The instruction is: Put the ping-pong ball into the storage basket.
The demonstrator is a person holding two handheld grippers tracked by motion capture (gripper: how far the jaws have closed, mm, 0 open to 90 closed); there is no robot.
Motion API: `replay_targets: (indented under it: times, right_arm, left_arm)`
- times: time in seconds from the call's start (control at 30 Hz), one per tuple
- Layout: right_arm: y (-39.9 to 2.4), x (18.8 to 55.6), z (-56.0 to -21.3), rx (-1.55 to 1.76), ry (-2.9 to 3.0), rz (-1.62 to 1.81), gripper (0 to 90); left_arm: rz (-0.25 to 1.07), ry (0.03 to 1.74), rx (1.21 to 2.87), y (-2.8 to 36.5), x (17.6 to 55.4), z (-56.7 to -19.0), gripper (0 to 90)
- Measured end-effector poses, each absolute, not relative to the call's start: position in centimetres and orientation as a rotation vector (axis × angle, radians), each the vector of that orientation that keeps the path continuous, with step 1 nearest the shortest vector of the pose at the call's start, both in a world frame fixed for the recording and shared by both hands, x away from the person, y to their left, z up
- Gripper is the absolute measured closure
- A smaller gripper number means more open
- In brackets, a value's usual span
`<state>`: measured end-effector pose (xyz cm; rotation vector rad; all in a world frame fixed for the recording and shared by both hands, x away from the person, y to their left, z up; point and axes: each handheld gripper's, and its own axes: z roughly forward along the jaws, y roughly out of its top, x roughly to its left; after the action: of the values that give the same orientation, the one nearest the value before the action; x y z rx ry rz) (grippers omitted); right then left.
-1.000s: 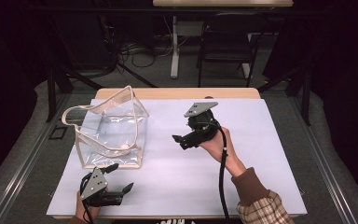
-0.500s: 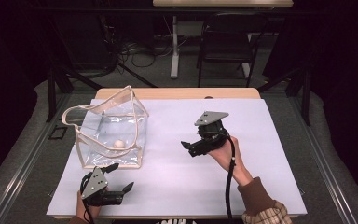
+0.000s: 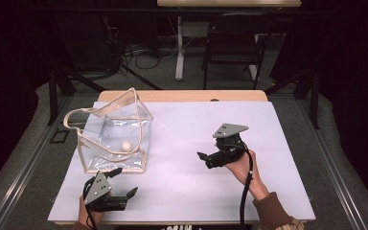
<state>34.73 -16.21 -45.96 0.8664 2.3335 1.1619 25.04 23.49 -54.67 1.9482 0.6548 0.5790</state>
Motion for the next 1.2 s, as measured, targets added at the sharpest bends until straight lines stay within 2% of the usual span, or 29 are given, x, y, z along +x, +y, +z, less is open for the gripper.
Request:
replay_targets:
  times: [1.2]
  right_arm:
    - [-20.1, 30.5, -50.0, 0.887, 2.272, 1.144, 2.4]
  left_arm:
    - [0.572, 0.646, 1.956, 23.3, 25.1, -54.7, 16.0]
